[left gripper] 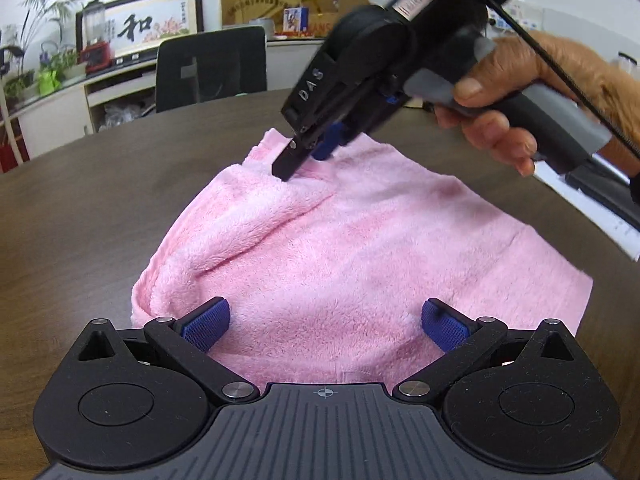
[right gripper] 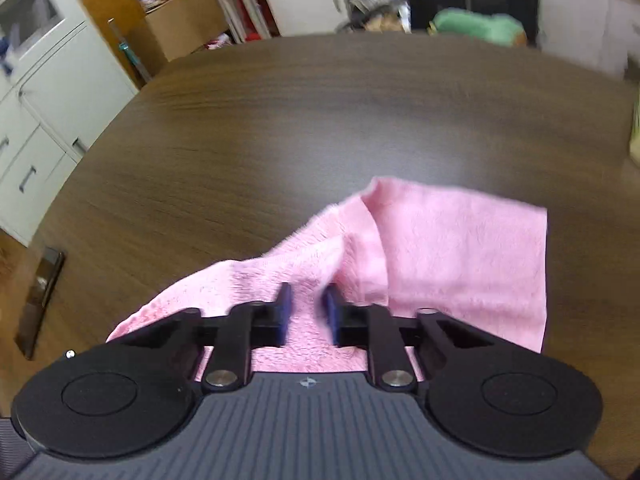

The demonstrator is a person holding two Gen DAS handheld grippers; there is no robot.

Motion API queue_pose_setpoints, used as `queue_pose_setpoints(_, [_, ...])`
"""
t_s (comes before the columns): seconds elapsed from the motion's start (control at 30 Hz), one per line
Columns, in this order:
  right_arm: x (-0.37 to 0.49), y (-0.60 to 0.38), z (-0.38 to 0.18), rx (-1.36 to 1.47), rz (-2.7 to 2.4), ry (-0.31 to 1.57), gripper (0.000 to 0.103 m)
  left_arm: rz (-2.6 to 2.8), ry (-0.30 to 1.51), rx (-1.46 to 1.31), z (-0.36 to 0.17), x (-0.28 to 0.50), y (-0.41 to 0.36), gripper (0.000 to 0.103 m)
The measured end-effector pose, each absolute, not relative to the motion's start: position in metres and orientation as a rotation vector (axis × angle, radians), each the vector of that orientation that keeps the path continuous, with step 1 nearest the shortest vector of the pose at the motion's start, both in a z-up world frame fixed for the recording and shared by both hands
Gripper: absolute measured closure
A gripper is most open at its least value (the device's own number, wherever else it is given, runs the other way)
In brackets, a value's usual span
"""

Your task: Fold towel

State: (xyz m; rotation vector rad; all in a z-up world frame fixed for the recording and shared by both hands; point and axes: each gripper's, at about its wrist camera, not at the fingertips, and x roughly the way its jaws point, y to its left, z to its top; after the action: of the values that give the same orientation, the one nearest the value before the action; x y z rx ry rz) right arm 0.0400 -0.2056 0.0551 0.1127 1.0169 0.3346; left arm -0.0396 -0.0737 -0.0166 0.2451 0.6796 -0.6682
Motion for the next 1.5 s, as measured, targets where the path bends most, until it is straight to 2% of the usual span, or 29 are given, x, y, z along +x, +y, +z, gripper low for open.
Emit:
queue_pose_setpoints(0.17, [0.046,-0.162,0.078,0.009,0.387,0.901,0.096,-0.664,0.681,0.252,-0.016,-0.041,-0.08,0.0])
queue_pose_setpoints(0.4, [0.077,-0.101,0.125,-0.091,0.5,0.7,0.096,-0.655,0.685,0.256,-0.018,-0.04,-0.084,0.0])
queue_pose_setpoints(0.5, [0.093,-0.091,0.134,-0.103,0.533,0.755,0.083,-0.655,0.691,0.258,-0.017,-0.04,-0.082,0.0])
queue_pose_setpoints(0.57, [0.096,-0.093,0.128,-0.153,0.555,0.873,0.063,-0.651,0.693,0.259,-0.017,-0.041,-0.082,0.0])
queue_pose_setpoints(0.63, [0.092,-0.097,0.118,-0.254,0.52,0.953,0.048,-0.646,0.699,0.259,-0.016,-0.041,-0.081,0.0])
queue_pose_setpoints(0.67, [0.087,-0.102,0.112,-0.298,0.507,0.98,0.045,-0.646,0.699,0.259,-0.016,-0.041,-0.081,0.0])
queue_pose_setpoints(1.0, [0.086,-0.185,0.066,-0.166,0.363,1.091,0.043,-0.645,0.693,0.258,-0.017,-0.04,-0.083,0.0])
queue_pose_setpoints(1.03, [0.087,-0.188,0.061,-0.154,0.363,1.098,0.044,-0.646,0.692,0.258,-0.017,-0.04,-0.083,0.0])
queue_pose_setpoints(1.1, [0.086,-0.186,0.054,-0.141,0.373,1.104,0.056,-0.648,0.689,0.258,-0.017,-0.041,-0.083,0.0])
queue_pose_setpoints(1.17, [0.08,-0.181,0.055,-0.156,0.404,1.083,0.084,-0.649,0.687,0.258,-0.018,-0.04,-0.083,0.0])
queue_pose_setpoints(1.23, [0.072,-0.173,0.06,-0.204,0.421,1.065,0.095,-0.649,0.686,0.258,-0.018,-0.04,-0.083,0.0])
queue_pose_setpoints(1.37, [0.069,-0.148,0.076,-0.26,0.425,0.976,0.099,-0.649,0.685,0.257,-0.019,-0.04,-0.082,0.0])
queue_pose_setpoints(1.5, [0.081,-0.14,0.103,-0.186,0.378,0.806,0.1,-0.639,0.687,0.254,-0.019,-0.041,-0.082,0.0])
